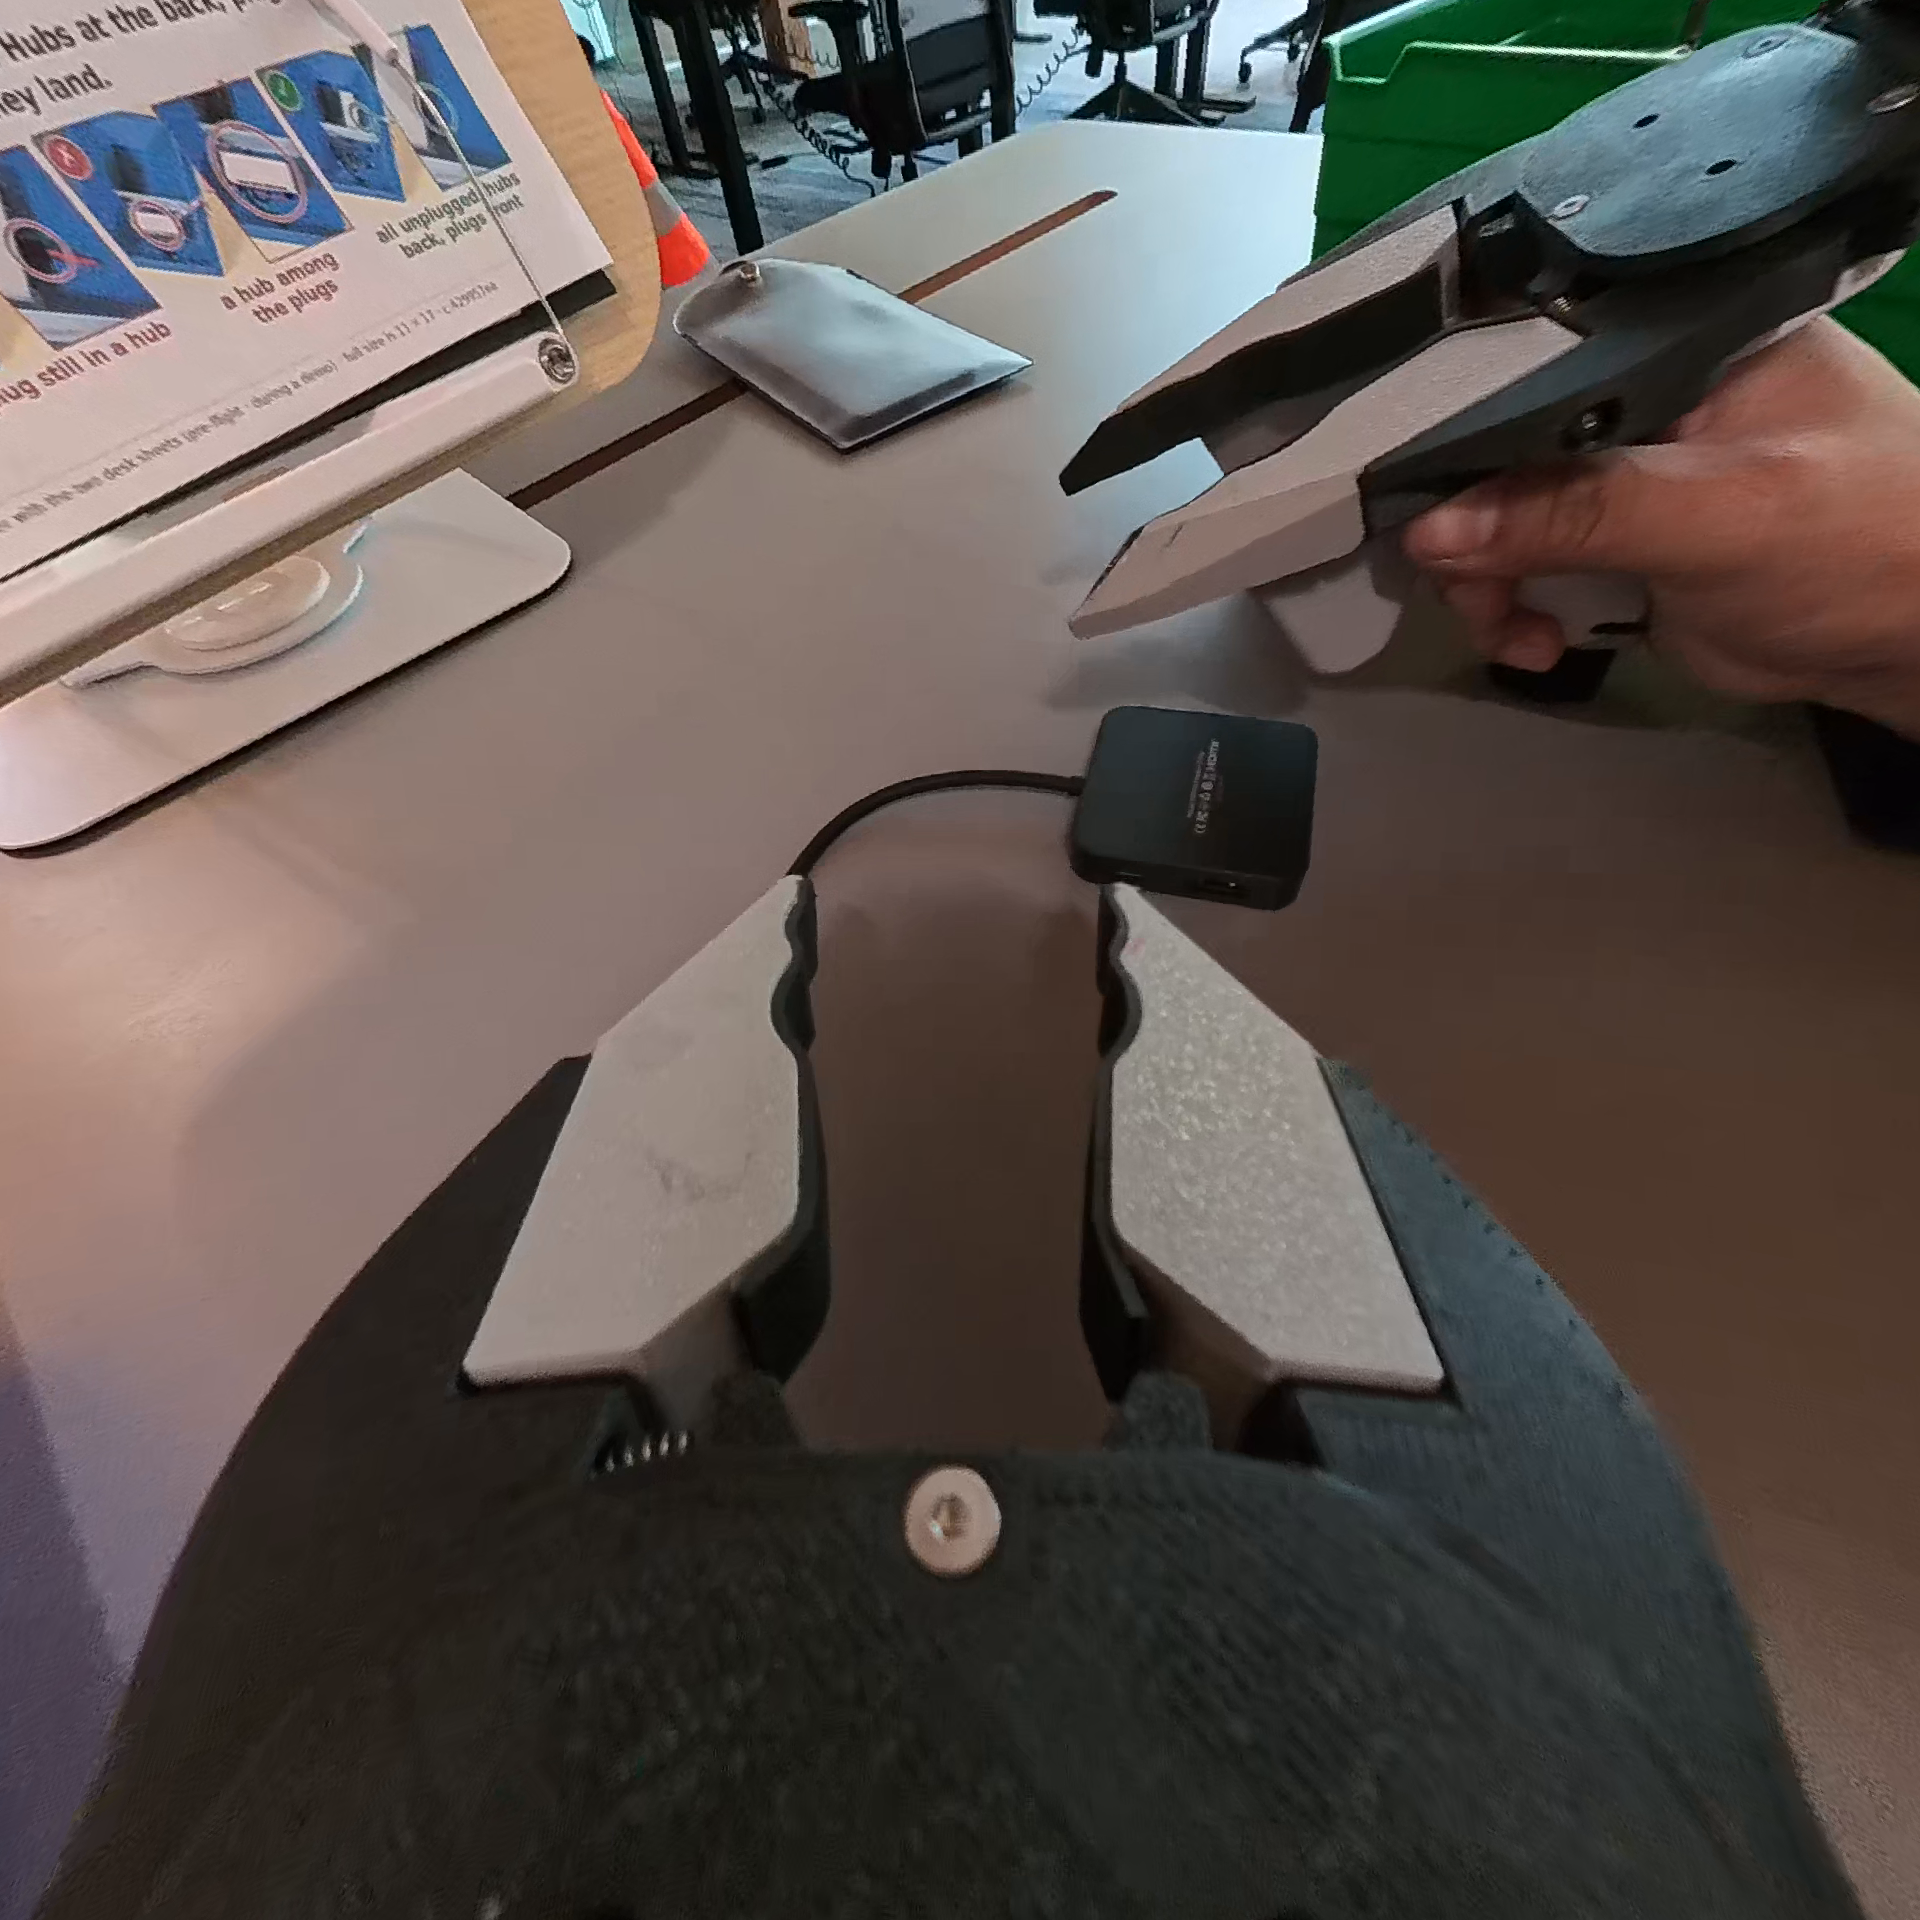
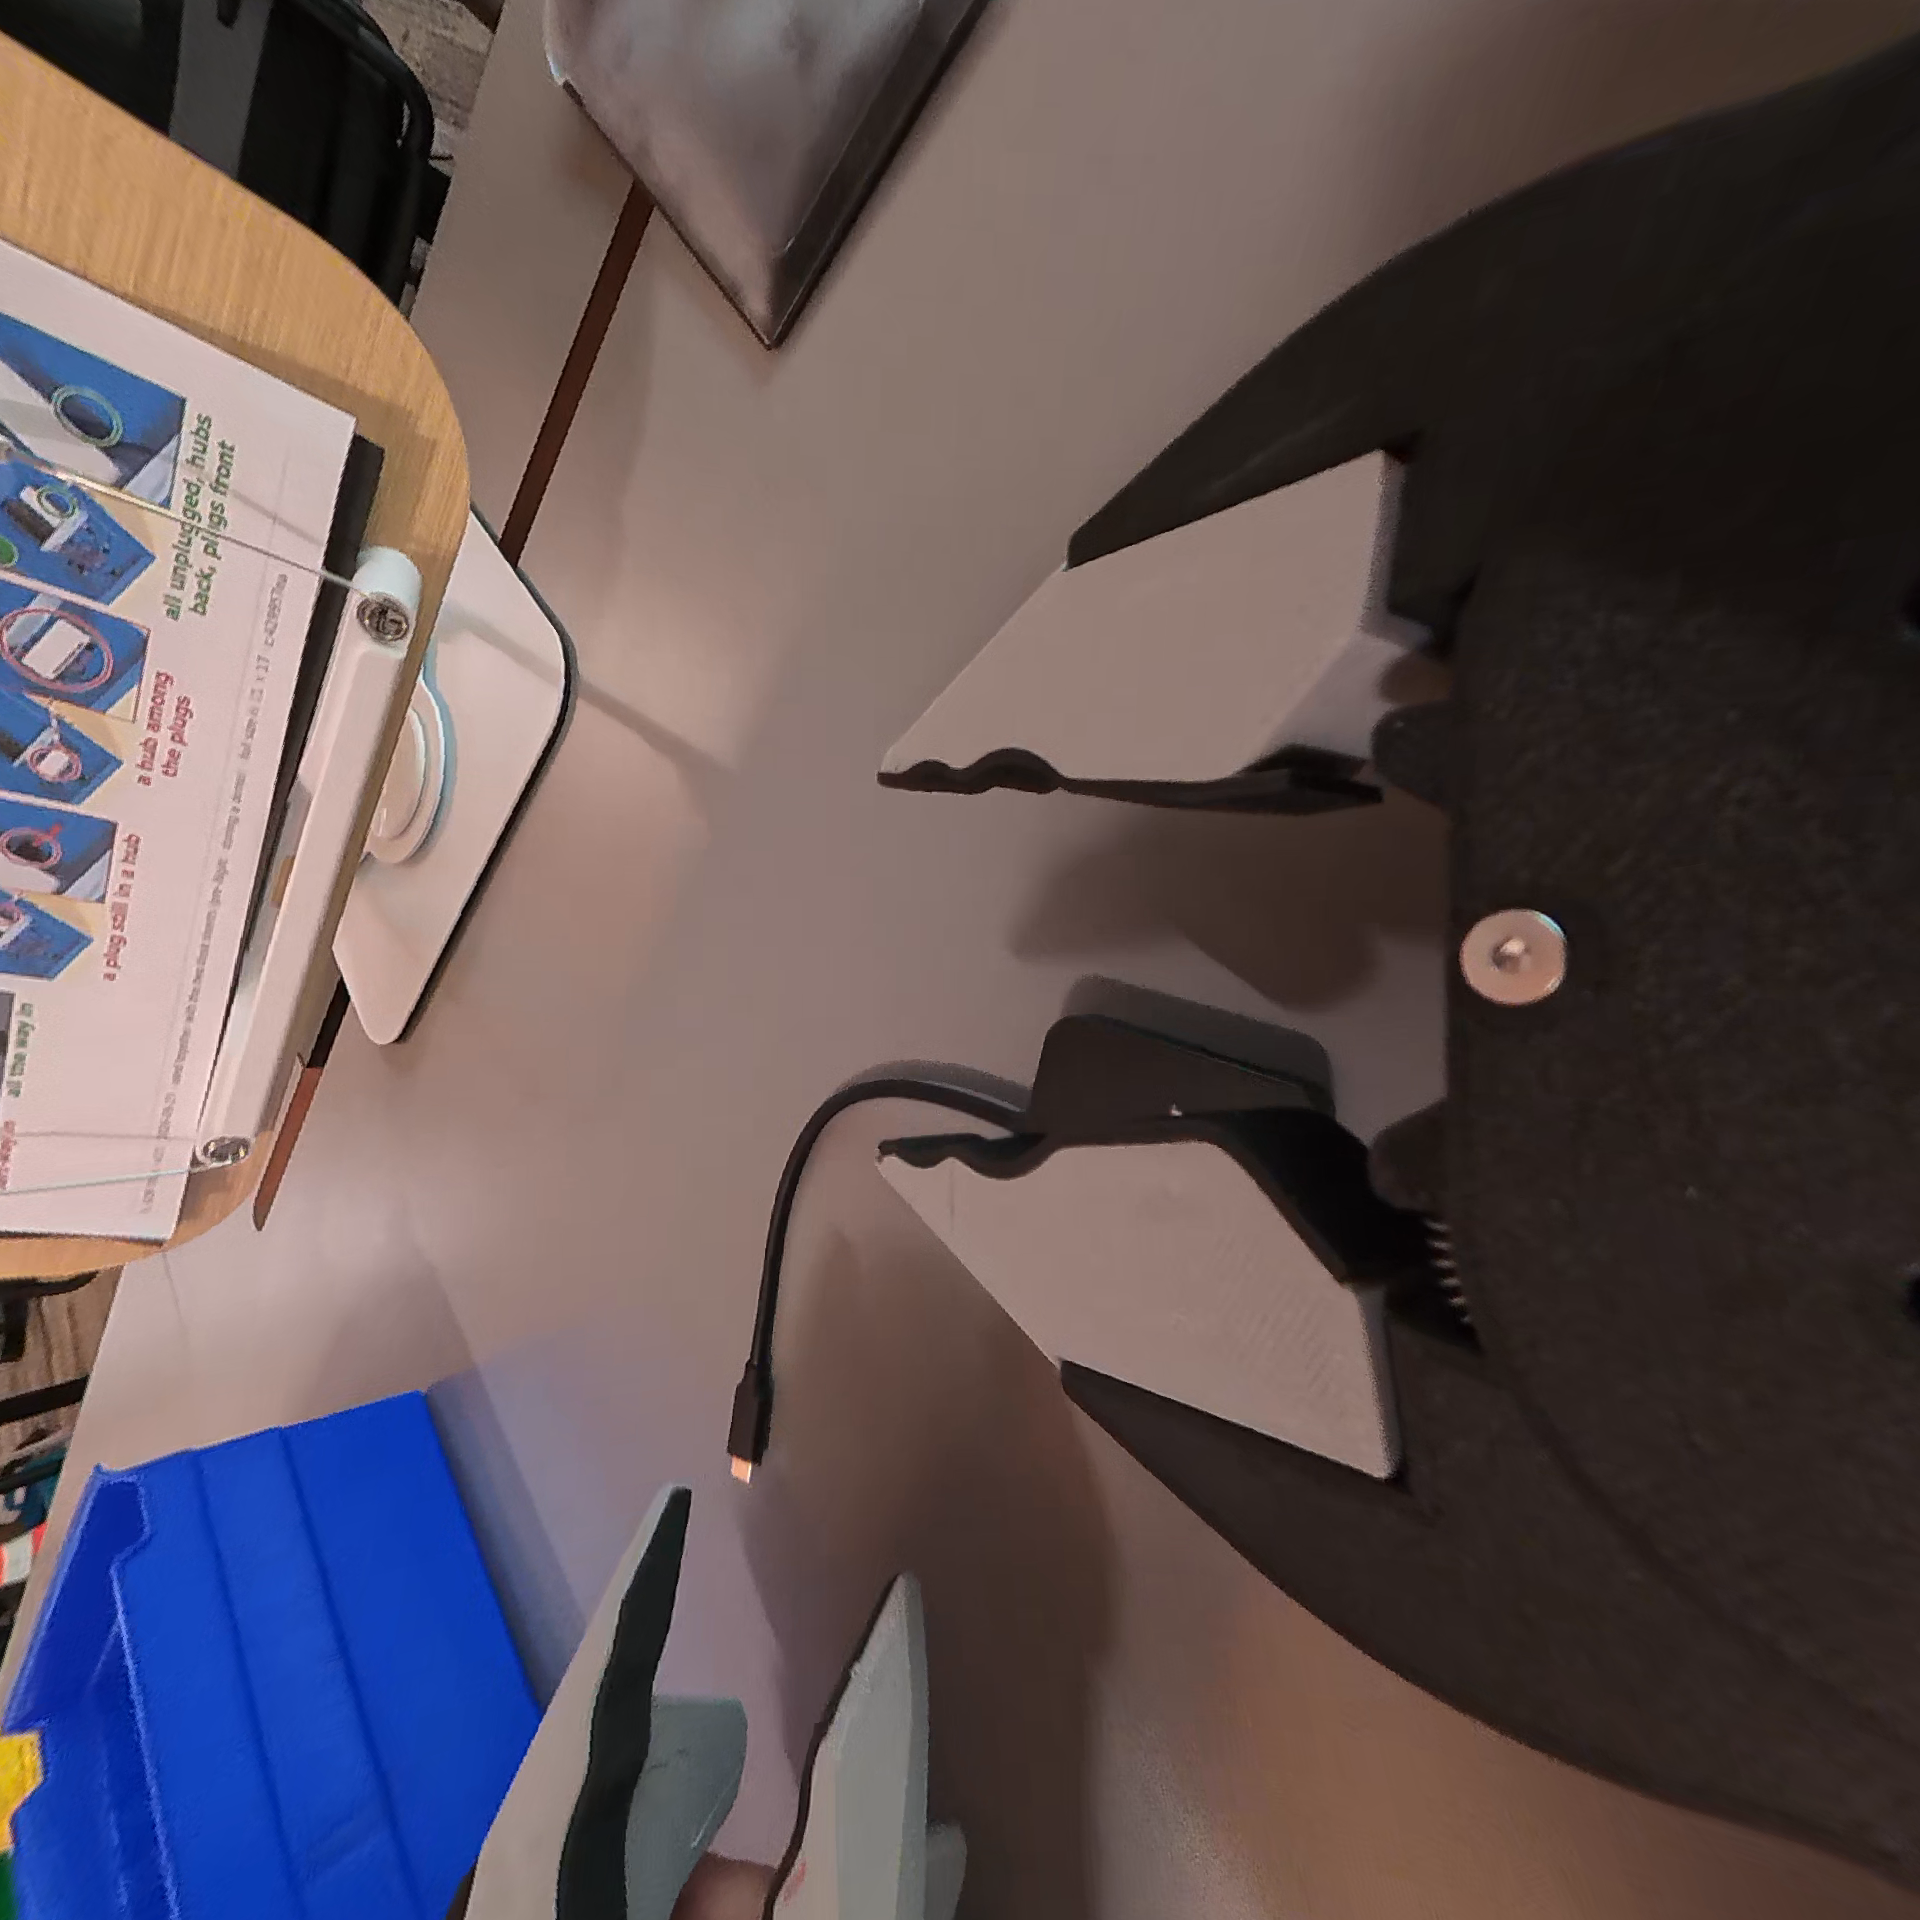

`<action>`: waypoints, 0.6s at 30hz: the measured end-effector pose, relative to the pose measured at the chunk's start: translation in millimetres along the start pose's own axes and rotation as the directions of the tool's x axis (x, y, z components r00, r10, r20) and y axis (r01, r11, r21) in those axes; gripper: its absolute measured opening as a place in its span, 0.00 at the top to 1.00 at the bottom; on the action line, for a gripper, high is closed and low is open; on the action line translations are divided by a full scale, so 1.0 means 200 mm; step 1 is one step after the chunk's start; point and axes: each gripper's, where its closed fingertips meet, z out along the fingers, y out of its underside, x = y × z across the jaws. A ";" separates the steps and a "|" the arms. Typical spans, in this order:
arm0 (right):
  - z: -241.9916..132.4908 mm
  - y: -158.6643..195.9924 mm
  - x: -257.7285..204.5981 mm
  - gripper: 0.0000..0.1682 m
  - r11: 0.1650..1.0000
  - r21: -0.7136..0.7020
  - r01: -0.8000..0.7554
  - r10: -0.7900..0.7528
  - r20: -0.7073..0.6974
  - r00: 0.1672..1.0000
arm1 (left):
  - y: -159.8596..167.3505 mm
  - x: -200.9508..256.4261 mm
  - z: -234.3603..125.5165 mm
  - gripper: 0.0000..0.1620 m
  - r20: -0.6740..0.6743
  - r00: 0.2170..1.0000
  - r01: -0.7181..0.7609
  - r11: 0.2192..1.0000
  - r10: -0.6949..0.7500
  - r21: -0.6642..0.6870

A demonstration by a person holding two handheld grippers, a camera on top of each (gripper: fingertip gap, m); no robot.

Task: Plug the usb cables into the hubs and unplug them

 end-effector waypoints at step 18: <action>-0.09 -0.14 -0.20 0.53 0.994 0.072 0.077 -0.084 0.091 0.992 | 0.04 0.13 -0.01 0.67 -0.147 0.988 0.036 0.998 -0.043 -0.051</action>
